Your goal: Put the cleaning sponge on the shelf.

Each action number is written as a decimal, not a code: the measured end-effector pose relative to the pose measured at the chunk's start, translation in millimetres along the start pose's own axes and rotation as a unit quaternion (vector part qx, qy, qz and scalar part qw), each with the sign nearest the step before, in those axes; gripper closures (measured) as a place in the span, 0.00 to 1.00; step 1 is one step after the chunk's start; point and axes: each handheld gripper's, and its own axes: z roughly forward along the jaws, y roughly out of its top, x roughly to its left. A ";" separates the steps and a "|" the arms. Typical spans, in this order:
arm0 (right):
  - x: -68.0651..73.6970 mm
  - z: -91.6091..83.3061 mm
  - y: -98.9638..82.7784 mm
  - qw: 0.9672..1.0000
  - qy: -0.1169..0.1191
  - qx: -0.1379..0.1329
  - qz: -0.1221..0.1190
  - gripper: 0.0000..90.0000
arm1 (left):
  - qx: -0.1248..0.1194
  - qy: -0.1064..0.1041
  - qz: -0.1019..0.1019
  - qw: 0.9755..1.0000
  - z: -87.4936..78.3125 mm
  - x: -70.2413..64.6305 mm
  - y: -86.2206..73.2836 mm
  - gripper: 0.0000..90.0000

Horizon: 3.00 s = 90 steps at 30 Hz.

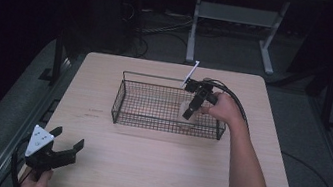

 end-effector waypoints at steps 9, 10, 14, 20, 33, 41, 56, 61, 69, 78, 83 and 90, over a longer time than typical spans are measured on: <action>3.6 -7.6 -1.9 1.000 0.000 -0.012 0.001 0.23 | 0.003 -0.003 0.003 1.000 1.5 0.3 -0.4 0.15; 4.2 -9.5 -2.0 1.000 0.000 -0.016 0.000 0.23 | 0.002 -0.002 0.002 1.000 1.2 0.7 -0.4 0.15; 5.5 -15.3 -3.0 1.000 -0.005 -0.024 0.003 0.22 | -0.001 -0.002 0.000 1.000 0.3 0.6 -0.4 0.15; 7.4 -21.0 -6.0 1.000 -0.006 -0.027 0.002 0.22 | 0.001 -0.004 0.002 1.000 1.1 -1.5 0.1 0.15; 19.7 -40.7 -14.2 0.999 -0.013 -0.042 -0.011 0.22 | 0.002 -0.007 0.006 1.000 0.6 -3.1 -0.5 0.15; 31.8 -52.2 -16.6 0.998 -0.019 -0.053 -0.025 0.22 | 0.002 -0.006 0.006 1.000 0.1 -3.2 0.1 0.15; 46.7 -63.7 -29.8 0.997 -0.013 -0.064 -0.037 0.22 | 0.001 -0.005 0.006 1.000 -0.2 -3.6 0.0 0.15; 50.5 -62.7 -36.2 0.997 -0.011 -0.061 -0.038 0.22 | 0.002 -0.006 0.007 1.000 0.2 -4.1 -0.1 0.15; 58.5 -64.5 -45.0 0.997 -0.009 -0.067 -0.045 0.22 | 0.002 -0.007 0.007 1.000 0.5 -4.4 -0.1 0.15; 65.6 -59.6 -50.7 0.996 -0.001 -0.073 -0.051 0.22 | 0.003 -0.006 0.008 1.000 0.6 -4.9 -0.3 0.15; 68.9 -57.4 -56.1 0.996 0.002 -0.076 -0.052 0.22 | 0.003 -0.006 0.008 1.000 0.5 -4.5 -0.3 0.15; 76.5 -53.6 -65.8 0.996 0.002 -0.075 -0.054 0.21 | 0.004 -0.006 0.009 1.000 0.6 -5.7 -0.2 0.15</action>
